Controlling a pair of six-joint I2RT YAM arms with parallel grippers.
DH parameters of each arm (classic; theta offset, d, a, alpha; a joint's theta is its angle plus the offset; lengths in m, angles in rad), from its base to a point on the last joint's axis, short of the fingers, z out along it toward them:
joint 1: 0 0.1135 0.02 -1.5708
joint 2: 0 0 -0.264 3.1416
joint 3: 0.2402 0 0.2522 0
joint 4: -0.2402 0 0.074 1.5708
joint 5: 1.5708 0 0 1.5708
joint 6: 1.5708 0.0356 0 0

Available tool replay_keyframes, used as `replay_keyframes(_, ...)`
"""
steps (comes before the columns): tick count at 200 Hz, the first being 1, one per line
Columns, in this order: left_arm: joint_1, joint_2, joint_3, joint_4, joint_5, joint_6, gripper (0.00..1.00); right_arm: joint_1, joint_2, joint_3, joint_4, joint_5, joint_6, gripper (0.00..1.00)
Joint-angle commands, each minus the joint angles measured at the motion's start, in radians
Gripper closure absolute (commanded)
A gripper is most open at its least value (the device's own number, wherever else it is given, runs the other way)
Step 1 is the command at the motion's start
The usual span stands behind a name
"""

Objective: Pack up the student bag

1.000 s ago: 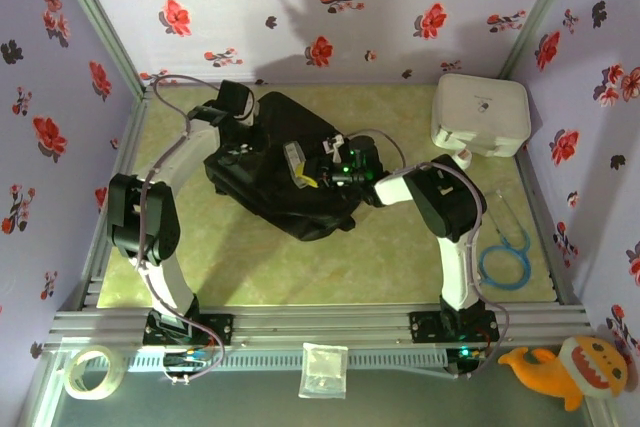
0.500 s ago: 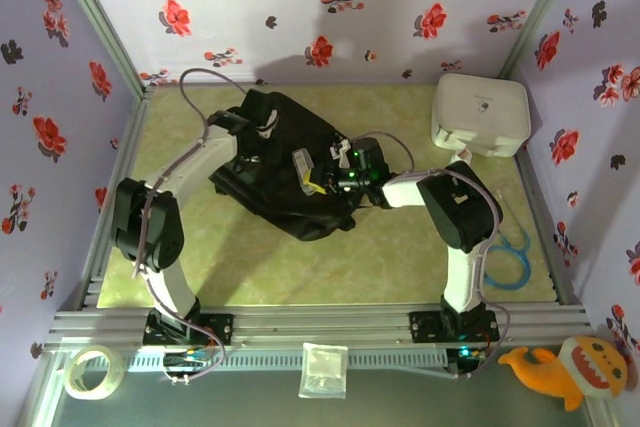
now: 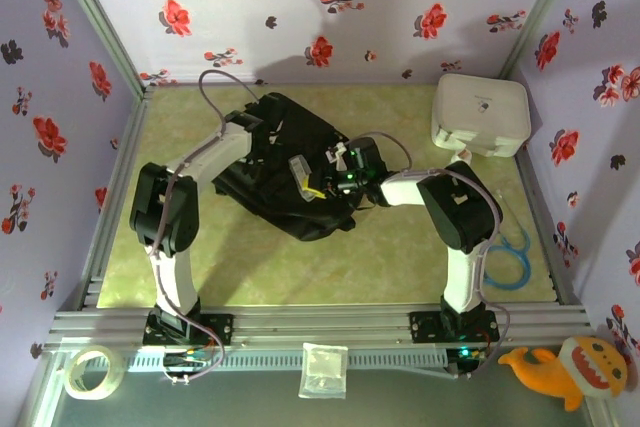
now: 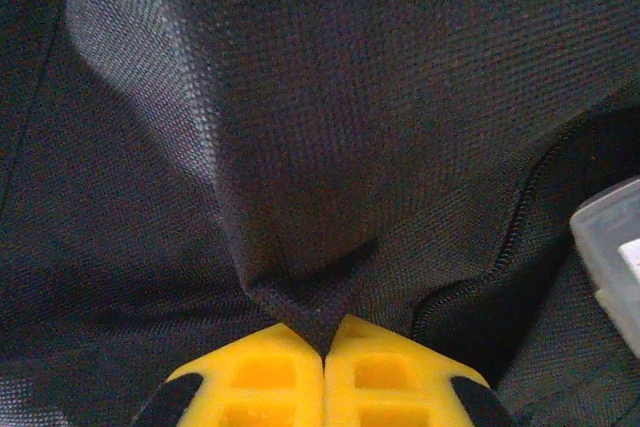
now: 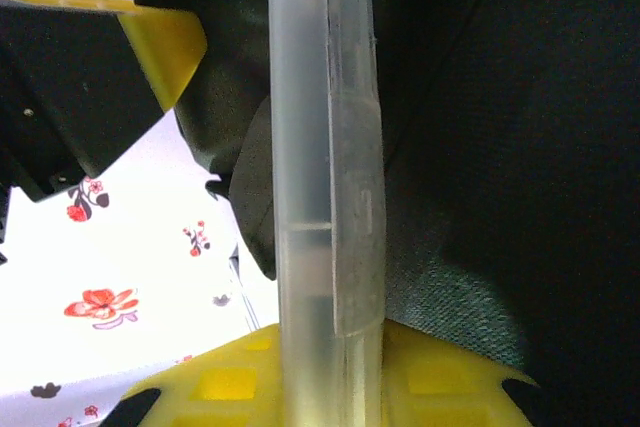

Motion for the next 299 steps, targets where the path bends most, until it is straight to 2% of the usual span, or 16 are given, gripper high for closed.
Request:
replay_keyframes(1, -0.002, -0.053, 0.031, -0.005, 0.044, -0.027, 1.0, 0.024, 0.026, 0.005, -0.155, -0.051, -0.05, 0.86)
replay_keyframes(60, 0.032, -0.236, -0.062, 0.119, 0.352, -0.121, 1.0, 0.044, 0.043, 0.017, -0.341, -0.085, -0.152, 0.86)
replay_keyframes(82, 0.048, -0.253, -0.105, 0.17, 0.44, -0.144, 1.0, 0.056, 0.043, 0.023, -0.312, -0.114, -0.164, 0.86)
replay_keyframes(118, 0.055, -0.245, -0.142, 0.188, 0.525, -0.142, 1.0, 0.066, 0.045, 0.104, -0.256, -0.163, -0.138, 0.85)
replay_keyframes(145, 0.062, -0.254, -0.154, 0.198, 0.548, -0.146, 1.0, 0.062, 0.097, 0.162, -0.208, -0.147, -0.059, 0.85)
replay_keyframes(160, 0.074, -0.262, -0.166, 0.211, 0.565, -0.157, 1.0, 0.047, 0.123, 0.157, -0.101, -0.112, 0.024, 0.84)
replay_keyframes(182, 0.092, -0.273, -0.19, 0.235, 0.584, -0.179, 1.0, 0.018, 0.163, 0.129, 0.196, -0.097, 0.202, 0.82)
replay_keyframes(199, 0.105, -0.272, -0.2, 0.239, 0.584, -0.192, 1.0, 0.006, 0.174, 0.132, 0.255, -0.065, 0.226, 0.74)
replay_keyframes(221, 0.128, -0.263, -0.209, 0.24, 0.583, -0.215, 1.0, 0.004, 0.157, 0.15, 0.115, -0.029, 0.131, 0.59)
replay_keyframes(241, 0.151, -0.249, -0.217, 0.239, 0.583, -0.232, 1.0, 0.002, 0.099, 0.15, -0.099, 0.043, -0.021, 0.49)
replay_keyframes(255, 0.163, -0.238, -0.222, 0.239, 0.584, -0.242, 1.0, 0.0, 0.047, 0.146, -0.226, 0.092, -0.109, 0.44)
replay_keyframes(285, 0.17, -0.214, -0.221, 0.236, 0.582, -0.243, 1.0, -0.006, -0.055, 0.115, -0.379, 0.164, -0.214, 0.3)
replay_keyframes(299, 0.172, -0.209, -0.219, 0.236, 0.582, -0.243, 1.0, -0.005, -0.09, 0.11, -0.468, 0.195, -0.272, 0.28)
